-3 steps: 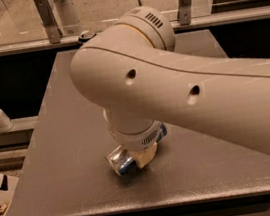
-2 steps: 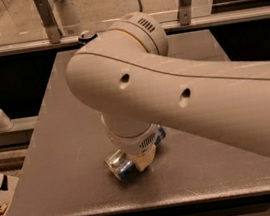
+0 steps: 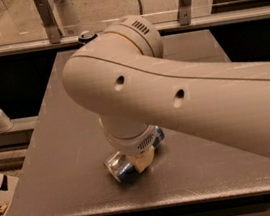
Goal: Knock redbull can over
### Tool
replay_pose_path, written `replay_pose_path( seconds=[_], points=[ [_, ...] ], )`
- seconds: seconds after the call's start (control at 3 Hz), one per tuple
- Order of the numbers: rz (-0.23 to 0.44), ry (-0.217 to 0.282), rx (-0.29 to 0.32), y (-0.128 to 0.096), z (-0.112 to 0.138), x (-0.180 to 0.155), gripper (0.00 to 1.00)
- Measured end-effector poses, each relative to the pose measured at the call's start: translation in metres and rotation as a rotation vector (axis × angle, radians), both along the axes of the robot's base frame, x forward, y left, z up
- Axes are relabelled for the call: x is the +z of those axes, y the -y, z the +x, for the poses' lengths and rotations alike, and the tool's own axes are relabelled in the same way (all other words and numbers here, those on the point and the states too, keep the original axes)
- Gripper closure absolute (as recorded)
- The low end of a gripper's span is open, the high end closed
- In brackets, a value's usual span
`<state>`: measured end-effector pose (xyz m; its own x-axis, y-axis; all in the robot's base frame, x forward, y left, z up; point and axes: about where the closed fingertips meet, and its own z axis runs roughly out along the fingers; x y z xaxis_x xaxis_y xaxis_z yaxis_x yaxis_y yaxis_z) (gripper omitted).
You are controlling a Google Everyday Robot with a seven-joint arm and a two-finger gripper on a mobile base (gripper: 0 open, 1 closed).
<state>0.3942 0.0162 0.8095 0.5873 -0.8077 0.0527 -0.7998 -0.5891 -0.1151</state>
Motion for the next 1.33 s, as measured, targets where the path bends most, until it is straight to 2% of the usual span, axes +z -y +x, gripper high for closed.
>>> replay_pose_path(
  seconds=[0.33,0.67,1.0,1.33],
  points=[
    [0.000,0.000,0.000,0.000,0.000,0.001,0.12],
    [0.000,0.000,0.000,0.000,0.000,0.004,0.00],
    [0.000,-0.001,0.001,0.000,0.000,0.004,0.00],
    [0.070,-0.005,-0.028,-0.001,0.001,0.011,0.00]
  ],
)
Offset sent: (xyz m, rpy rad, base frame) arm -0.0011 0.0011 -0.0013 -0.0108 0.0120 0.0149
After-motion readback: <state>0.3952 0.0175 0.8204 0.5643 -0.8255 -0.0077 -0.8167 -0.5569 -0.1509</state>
